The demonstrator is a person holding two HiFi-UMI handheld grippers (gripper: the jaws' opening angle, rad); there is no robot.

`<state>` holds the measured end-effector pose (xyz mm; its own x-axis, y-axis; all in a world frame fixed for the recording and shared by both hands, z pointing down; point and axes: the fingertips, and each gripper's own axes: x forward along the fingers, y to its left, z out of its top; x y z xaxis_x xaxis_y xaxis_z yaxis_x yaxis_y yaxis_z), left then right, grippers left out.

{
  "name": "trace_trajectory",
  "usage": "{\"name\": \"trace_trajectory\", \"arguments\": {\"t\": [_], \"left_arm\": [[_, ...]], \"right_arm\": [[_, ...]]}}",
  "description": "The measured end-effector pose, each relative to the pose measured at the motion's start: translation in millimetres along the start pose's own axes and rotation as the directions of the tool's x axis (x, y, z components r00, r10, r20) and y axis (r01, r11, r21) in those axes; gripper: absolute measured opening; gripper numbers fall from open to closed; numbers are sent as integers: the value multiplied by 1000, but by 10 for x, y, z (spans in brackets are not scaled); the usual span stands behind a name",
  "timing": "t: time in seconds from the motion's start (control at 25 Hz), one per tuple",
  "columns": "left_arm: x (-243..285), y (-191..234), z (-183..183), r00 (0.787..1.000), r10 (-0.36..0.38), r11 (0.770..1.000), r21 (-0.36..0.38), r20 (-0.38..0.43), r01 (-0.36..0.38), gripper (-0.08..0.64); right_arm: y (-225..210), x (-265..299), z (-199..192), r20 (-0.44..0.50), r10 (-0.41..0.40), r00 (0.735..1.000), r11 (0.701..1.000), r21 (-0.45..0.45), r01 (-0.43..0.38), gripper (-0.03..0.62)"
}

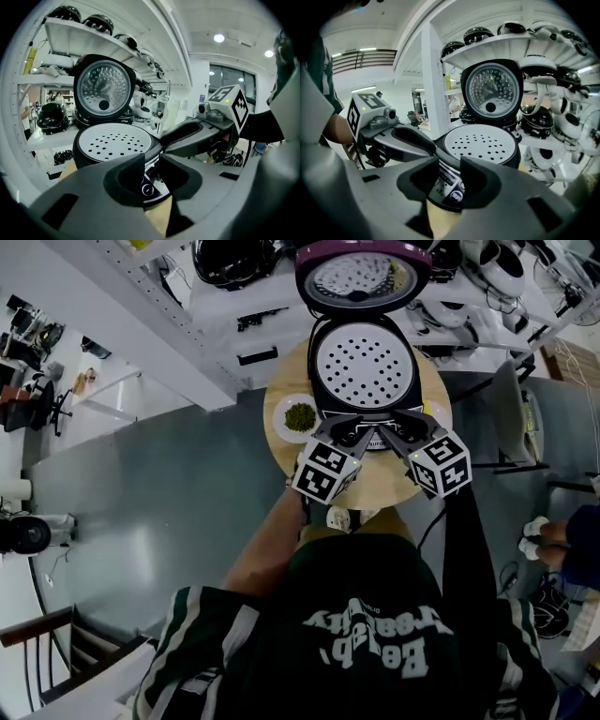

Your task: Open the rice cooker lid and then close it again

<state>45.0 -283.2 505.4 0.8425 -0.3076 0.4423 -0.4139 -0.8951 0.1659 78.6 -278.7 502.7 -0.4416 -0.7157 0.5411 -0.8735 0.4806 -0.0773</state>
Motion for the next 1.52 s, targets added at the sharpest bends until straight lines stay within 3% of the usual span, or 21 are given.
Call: {"name": "trace_trajectory", "arguments": {"t": [0.24,0.44,0.56,0.72,1.0,1.16,1.24,1.36,1.52], "left_arm": [[12,14,16,1000,11,1000,-27,12,-10,84],[-15,-61,25,1000,1,999,54,11,-1,176],[-101,47,188,998,24,999,48,62,-27,195],[-196,332,623,988,81,995,46,134,-87,202],[-373,739,1689,938,165,974,101,304,-204,216],[-502,1036,2248,878,230,956,71,419,-284,218],[-506,1193,2447,860,253,951,49,443,-306,218],[-515,1404,2671,844,285,936,59,454,-348,221],[-504,1603,2941,841,293,926,83,455,-367,253]], "right_arm": [[-38,-10,21,19,24,1000,1000,11,-25,132],[-36,-59,66,69,81,994,993,80,-86,175],[-175,-129,310,126,53,991,998,35,-58,180],[-440,-214,862,225,30,974,999,-29,-24,234],[-984,-434,1783,375,-37,926,993,-91,77,271],[-1307,-487,2219,427,-59,902,986,-119,121,290],[-1465,-464,2394,439,-60,897,983,-128,128,288],[-1658,-419,2624,450,-76,890,979,-133,151,273],[-1877,-401,2881,468,-84,880,975,-142,169,278]]}}
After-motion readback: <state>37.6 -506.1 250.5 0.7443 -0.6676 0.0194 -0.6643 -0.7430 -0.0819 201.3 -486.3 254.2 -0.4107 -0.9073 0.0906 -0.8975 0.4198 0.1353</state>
